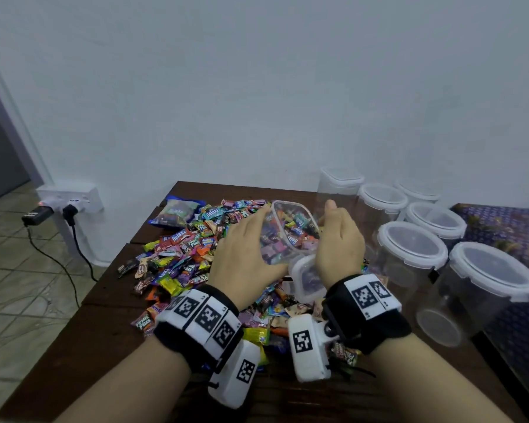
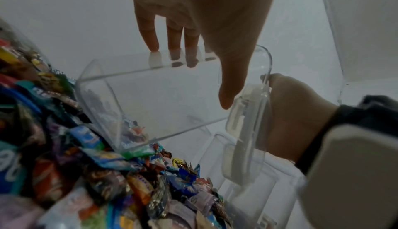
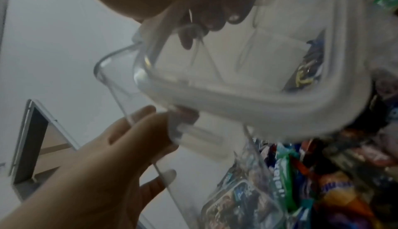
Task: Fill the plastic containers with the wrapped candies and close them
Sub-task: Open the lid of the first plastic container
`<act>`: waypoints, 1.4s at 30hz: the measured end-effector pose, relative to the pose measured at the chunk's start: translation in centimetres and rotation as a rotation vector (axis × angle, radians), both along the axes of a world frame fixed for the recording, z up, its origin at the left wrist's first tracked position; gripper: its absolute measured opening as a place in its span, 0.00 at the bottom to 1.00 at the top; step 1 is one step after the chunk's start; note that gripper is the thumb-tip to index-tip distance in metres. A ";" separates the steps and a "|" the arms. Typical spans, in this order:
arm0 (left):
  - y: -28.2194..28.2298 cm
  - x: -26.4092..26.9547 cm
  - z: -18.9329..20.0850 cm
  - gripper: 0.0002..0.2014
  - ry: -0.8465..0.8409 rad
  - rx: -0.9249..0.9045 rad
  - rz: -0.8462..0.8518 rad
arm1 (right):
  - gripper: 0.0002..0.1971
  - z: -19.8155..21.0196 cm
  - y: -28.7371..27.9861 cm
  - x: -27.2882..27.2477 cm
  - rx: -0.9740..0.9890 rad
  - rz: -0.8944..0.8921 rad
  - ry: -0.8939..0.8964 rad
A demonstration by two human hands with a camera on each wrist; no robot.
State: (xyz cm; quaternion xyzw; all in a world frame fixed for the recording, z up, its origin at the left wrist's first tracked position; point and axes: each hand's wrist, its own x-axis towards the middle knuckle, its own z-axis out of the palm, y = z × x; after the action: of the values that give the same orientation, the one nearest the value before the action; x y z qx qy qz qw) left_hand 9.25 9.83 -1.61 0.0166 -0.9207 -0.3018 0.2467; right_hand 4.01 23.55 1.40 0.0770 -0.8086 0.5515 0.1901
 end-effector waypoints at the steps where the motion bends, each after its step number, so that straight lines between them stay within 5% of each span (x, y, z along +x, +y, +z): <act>1: -0.1 0.1 0.0 0.47 -0.007 0.012 -0.003 | 0.25 0.2 0.4 0.3 0.046 0.015 -0.005; 4: -0.3 0.4 0.1 0.48 -0.021 0.038 -0.016 | 0.31 0.6 2.1 1.3 0.227 0.042 0.049; 12: 1.6 0.4 0.5 0.49 -0.044 0.140 -0.110 | 0.29 -0.4 8.2 3.1 0.714 0.023 0.216; 16: 3.0 0.2 0.5 0.51 -0.037 0.230 -0.172 | 0.28 -0.8 10.9 3.9 0.925 0.020 0.106; 22: 5.1 1.1 1.0 0.39 -0.016 0.320 -0.262 | 0.28 -2.7 13.4 4.9 1.201 0.030 -0.029; 27: 6.4 1.6 0.7 0.48 -0.047 0.359 -0.285 | 0.27 -3.1 13.5 5.4 1.325 0.008 -0.139; 34: 6.7 2.2 0.7 0.49 -0.059 0.444 -0.284 | 0.19 -4.1 13.1 6.6 1.413 0.148 -0.221; 38: 6.5 2.3 0.9 0.45 -0.057 0.457 -0.262 | 0.11 -6.4 13.5 6.8 1.514 0.186 -0.272; 42: 6.0 2.2 1.0 0.37 -0.050 0.471 -0.242 | 0.15 -6.1 13.3 6.9 1.468 0.187 -0.214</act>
State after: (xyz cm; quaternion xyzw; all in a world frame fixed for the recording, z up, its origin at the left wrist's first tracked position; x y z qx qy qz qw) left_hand 11.50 15.83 -0.57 -0.0294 -0.8263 -0.5344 0.1755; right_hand 10.92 36.90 -4.70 0.1986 -0.9730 -0.1116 -0.0375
